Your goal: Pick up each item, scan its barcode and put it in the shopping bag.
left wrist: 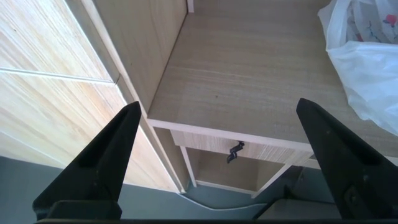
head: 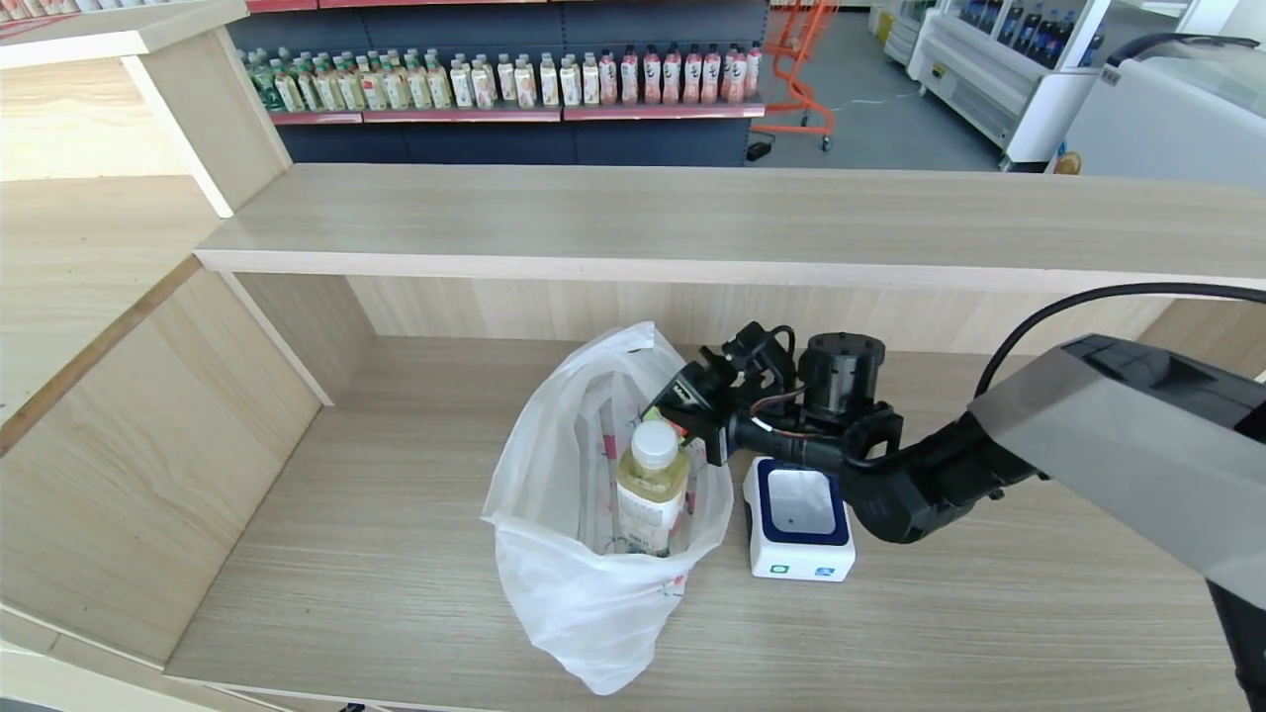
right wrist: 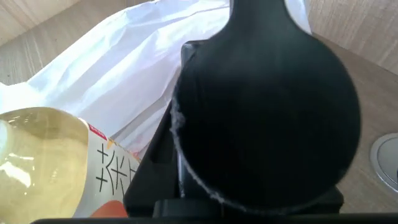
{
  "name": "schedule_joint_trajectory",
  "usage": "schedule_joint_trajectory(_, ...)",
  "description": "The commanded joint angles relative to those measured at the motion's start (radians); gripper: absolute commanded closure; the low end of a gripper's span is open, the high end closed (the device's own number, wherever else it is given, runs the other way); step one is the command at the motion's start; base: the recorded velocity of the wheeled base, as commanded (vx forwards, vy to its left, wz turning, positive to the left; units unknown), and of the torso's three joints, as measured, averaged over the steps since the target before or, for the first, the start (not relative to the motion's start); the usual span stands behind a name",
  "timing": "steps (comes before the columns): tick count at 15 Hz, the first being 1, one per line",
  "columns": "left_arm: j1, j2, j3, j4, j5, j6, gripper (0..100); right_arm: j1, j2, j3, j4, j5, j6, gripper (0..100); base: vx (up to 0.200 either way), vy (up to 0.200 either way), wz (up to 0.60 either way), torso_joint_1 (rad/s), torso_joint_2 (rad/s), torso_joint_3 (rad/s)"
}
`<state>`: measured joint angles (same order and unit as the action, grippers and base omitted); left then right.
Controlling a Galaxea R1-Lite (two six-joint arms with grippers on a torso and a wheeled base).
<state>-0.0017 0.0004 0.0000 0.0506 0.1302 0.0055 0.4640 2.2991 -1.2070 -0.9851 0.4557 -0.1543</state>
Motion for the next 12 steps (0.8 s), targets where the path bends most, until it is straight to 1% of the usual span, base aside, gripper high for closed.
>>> schedule_joint_trajectory(1, 0.0, 0.001, 0.0, 0.0, 0.0, -0.001, 0, 0.005, 0.069, -0.049, 0.002, 0.0, -0.016, 100, 0.0, 0.0, 0.0, 0.0, 0.0, 0.0)
schedule_joint_trajectory(5, 0.0, 0.001, 0.0, 0.0, 0.0, 0.001, 0, 0.015, 0.115, -0.083, -0.004, 0.0, -0.059, 100, 0.0, 0.0, 0.0, 0.0, 0.0, 0.0)
schedule_joint_trajectory(9, 0.0, 0.001, 0.0, 0.0, 0.0, 0.001, 0, 0.025, 0.16, -0.151, -0.003, 0.0, -0.061, 100, 0.0, 0.0, 0.0, 0.0, 0.0, 0.0)
schedule_joint_trajectory(12, 0.0, 0.0, 0.0, 0.0, 0.002, 0.001, 0, 0.033, 0.178, -0.164, -0.003, 0.0, -0.079, 100, 0.0, 0.0, 0.0, 0.0, 0.0, 0.0)
